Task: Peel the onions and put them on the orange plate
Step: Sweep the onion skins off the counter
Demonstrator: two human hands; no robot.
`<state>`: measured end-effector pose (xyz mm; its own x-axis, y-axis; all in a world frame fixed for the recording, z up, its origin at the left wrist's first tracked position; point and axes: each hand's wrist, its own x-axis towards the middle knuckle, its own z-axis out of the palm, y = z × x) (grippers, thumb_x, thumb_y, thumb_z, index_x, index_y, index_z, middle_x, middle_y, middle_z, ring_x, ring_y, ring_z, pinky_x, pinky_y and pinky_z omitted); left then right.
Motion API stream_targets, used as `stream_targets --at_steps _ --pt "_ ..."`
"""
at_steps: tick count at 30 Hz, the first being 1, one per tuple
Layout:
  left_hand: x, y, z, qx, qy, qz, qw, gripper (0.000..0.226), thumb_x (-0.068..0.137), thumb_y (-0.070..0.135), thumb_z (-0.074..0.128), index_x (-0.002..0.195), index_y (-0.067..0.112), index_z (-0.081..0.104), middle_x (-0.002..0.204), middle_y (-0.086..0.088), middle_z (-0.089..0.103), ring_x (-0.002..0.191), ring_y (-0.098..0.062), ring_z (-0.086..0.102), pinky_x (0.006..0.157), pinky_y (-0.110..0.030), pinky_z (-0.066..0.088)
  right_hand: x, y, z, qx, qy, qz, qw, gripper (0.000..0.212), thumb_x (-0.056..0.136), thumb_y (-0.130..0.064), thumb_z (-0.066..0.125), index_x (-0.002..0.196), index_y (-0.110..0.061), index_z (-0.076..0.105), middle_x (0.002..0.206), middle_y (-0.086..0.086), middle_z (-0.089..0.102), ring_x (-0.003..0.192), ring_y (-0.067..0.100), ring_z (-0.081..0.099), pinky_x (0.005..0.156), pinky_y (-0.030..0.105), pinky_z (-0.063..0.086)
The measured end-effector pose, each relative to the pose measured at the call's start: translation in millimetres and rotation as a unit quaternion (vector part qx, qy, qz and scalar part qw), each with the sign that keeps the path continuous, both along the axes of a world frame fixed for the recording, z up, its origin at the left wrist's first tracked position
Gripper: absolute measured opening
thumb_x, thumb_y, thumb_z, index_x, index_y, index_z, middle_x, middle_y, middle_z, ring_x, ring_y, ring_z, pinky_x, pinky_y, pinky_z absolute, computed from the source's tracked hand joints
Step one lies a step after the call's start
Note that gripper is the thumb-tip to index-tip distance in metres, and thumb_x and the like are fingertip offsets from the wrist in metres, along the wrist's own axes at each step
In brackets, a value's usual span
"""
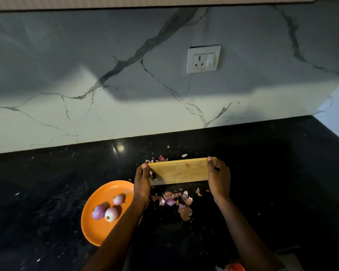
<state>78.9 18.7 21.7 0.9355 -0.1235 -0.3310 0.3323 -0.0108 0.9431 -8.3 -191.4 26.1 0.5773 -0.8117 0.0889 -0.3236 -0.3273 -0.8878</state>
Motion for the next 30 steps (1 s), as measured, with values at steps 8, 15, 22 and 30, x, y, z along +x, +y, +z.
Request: stream_targets --at_steps 8,15,22,30 --pt "-1.9 -1.1 6.3 0.009 0.008 -0.007 1.0 0.025 0.105 0.047 0.039 0.109 0.037 0.062 0.117 -0.006 0.065 0.113 -0.028 0.061 0.104 -0.058 0.047 -3.8 -1.4 -8.9 -0.003 0.007 -0.01 1.0 0.042 0.1 -0.055 0.048 0.111 -0.017 0.064 0.102 -0.003 0.059 0.087 0.01 0.058 0.062 0.019 0.043" --pt "9.0 -5.1 6.0 0.011 0.017 0.017 1.0 0.04 0.092 0.062 0.044 0.116 0.034 0.06 0.121 -0.008 0.064 0.115 -0.029 0.06 0.105 -0.058 0.045 6.8 -2.2 -7.2 0.012 0.022 -0.003 1.0 0.044 0.102 -0.051 0.047 0.117 -0.013 0.065 0.108 0.003 0.063 0.092 0.016 0.061 0.068 0.026 0.049" --pt "23.2 -19.6 15.6 0.021 0.004 0.018 1.0 0.041 0.107 0.042 0.038 0.13 0.013 0.055 0.115 -0.012 0.061 0.102 -0.022 0.057 0.083 -0.034 0.044 2.4 -21.8 3.2 0.0 0.057 0.028 0.998 0.048 0.102 -0.055 0.042 0.116 -0.014 0.063 0.107 0.004 0.062 0.089 0.015 0.058 0.061 0.02 0.039" --pt "42.2 -113.2 43.6 0.051 -0.07 -0.096 0.992 0.037 0.105 0.047 0.038 0.114 0.016 0.056 0.101 -0.015 0.062 0.097 -0.027 0.059 0.087 -0.035 0.046 -56.2 -92.4 10.1 0.026 0.062 0.048 0.997 0.035 0.093 -0.061 0.053 0.101 -0.028 0.056 0.098 -0.004 0.061 0.092 0.019 0.066 0.073 0.041 0.061"
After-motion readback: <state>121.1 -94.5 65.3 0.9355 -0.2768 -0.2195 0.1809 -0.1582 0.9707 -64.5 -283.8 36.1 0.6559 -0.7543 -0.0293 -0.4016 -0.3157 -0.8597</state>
